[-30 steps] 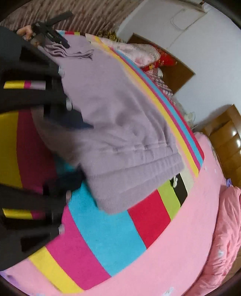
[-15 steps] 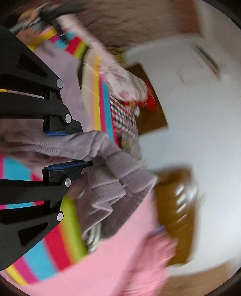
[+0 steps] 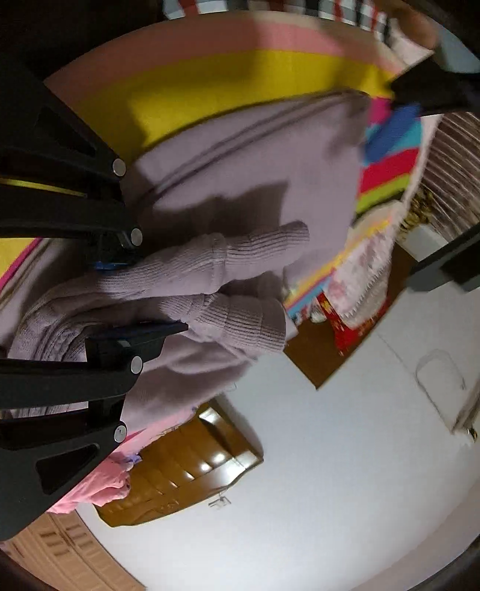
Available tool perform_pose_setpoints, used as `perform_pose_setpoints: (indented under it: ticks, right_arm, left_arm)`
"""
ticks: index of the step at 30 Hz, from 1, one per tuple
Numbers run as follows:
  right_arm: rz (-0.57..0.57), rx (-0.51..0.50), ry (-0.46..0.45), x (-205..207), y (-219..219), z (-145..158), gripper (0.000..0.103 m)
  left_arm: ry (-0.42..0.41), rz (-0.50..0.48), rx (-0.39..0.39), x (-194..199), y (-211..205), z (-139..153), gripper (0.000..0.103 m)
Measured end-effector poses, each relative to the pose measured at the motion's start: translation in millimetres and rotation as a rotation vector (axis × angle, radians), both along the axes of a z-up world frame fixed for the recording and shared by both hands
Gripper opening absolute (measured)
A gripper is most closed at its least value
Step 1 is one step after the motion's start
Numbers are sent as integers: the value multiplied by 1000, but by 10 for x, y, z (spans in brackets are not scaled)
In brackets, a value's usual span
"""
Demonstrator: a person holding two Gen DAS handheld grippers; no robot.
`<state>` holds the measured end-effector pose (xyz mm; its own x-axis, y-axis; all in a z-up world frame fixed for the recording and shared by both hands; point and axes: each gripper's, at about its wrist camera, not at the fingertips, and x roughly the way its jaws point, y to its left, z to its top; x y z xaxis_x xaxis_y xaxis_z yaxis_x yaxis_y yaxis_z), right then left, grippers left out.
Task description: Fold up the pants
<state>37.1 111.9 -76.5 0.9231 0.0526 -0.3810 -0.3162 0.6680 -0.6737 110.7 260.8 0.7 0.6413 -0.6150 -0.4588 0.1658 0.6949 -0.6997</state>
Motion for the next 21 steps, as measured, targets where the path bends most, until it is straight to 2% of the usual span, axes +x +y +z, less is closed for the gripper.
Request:
perform_pose_setpoints:
  ticks: [2, 4, 5, 7, 9, 10, 11, 12, 14, 15, 17, 21]
  right_arm:
    - [-4, 6, -41, -77, 18, 27, 25]
    - [4, 5, -38, -75, -2, 15, 25]
    - [20, -3, -10, -72, 3, -6, 29]
    - [113, 12, 121, -127, 6, 4, 42]
    - [200, 123, 207, -208, -136, 181, 60]
    - [234, 199, 257, -208, -231, 279, 62]
    - [268, 318, 330, -171, -403, 421, 62]
    - [276, 390, 375, -124, -517, 502, 61]
    - [249, 513, 454, 129, -732, 642, 46]
    - [217, 554, 473, 279, -844, 682, 43]
    - [177, 531, 491, 500, -888, 681, 43]
    - [191, 429, 564, 589, -712, 498, 42]
  left_arm:
    - [6, -91, -21, 151, -171, 43, 101]
    - [56, -193, 0, 374, -430, 44, 101]
    - [77, -212, 12, 474, -515, 24, 101]
    - [132, -204, 52, 644, -587, -64, 101]
    - [195, -182, 65, 759, -579, -192, 101]
    - [204, -178, 35, 773, -540, -242, 101]
    - [209, -173, 0, 761, -502, -288, 101]
    - [203, -162, -38, 714, -442, -317, 101]
    - [157, -161, -111, 589, -342, -327, 101]
    - [134, -163, -160, 514, -306, -330, 101]
    - [119, -148, -191, 460, -279, -352, 101]
    - [111, -148, -180, 423, -333, -318, 101]
